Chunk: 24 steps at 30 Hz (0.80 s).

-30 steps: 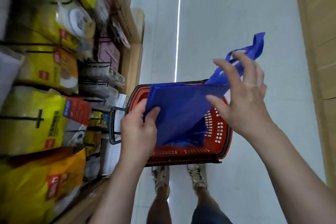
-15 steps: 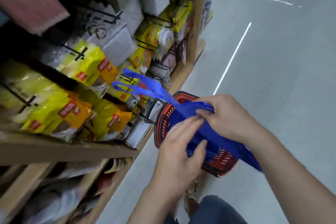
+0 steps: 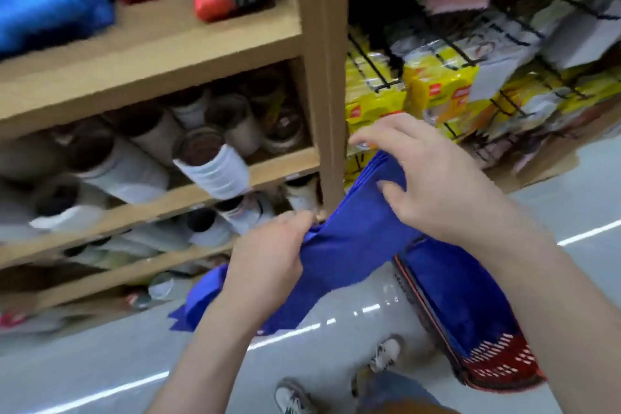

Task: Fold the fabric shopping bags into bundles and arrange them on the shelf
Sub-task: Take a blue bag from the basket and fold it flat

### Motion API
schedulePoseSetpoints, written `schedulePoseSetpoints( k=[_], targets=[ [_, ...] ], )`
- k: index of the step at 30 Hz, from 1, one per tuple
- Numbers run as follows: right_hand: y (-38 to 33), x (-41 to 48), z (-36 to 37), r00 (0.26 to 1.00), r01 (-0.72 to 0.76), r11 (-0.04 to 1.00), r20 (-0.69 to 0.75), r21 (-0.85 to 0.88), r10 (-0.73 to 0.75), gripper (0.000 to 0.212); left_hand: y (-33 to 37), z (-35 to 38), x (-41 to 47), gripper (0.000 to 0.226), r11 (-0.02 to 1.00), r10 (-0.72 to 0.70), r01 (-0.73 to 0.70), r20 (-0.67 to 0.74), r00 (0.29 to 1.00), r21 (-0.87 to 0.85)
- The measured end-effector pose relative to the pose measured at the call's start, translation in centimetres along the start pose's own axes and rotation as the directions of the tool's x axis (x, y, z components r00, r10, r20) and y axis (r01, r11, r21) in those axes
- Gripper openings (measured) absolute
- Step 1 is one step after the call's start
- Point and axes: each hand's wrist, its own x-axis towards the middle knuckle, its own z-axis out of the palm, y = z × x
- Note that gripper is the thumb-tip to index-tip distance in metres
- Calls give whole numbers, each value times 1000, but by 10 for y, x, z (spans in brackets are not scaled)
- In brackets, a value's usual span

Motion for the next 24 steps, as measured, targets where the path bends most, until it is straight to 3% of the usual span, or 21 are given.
schedulePoseSetpoints(
  k=[3,6,9,12,14,16,18,22,24],
  targets=[
    [-67,31,39,964,218,966,182,-138,-192,67,-59,-28,-39,33,998,-42,45,-49,998,47],
    [-115,60,71,971,140,989,188,41,-145,39,-124,-54,-95,22,992,-126,122,-154,980,-35],
    [-166,80,100,979,85,953,156,290,-135,14,-184,-78,-160,18,937,-296,224,-272,915,-266],
    [-235,94,138,959,159,909,158,385,-235,15,-242,-97,-218,24,881,-454,347,-367,812,-322],
    [-279,103,161,950,208,878,126,431,-287,13,-276,-108,-252,16,853,-515,495,-432,741,-168],
    [-321,112,177,936,255,852,103,458,-336,16,-300,-120,-282,25,785,-512,619,-531,675,31],
    [-358,118,191,919,300,832,92,466,-383,10,-314,-130,-303,26,688,-551,720,-580,600,92],
    [-413,137,213,904,291,774,105,562,-415,4,-341,-156,-322,13,433,-627,901,-710,321,25],
    [-436,150,219,907,254,730,105,635,-407,6,-358,-176,-324,12,370,-598,929,-763,243,6]
  ],
)
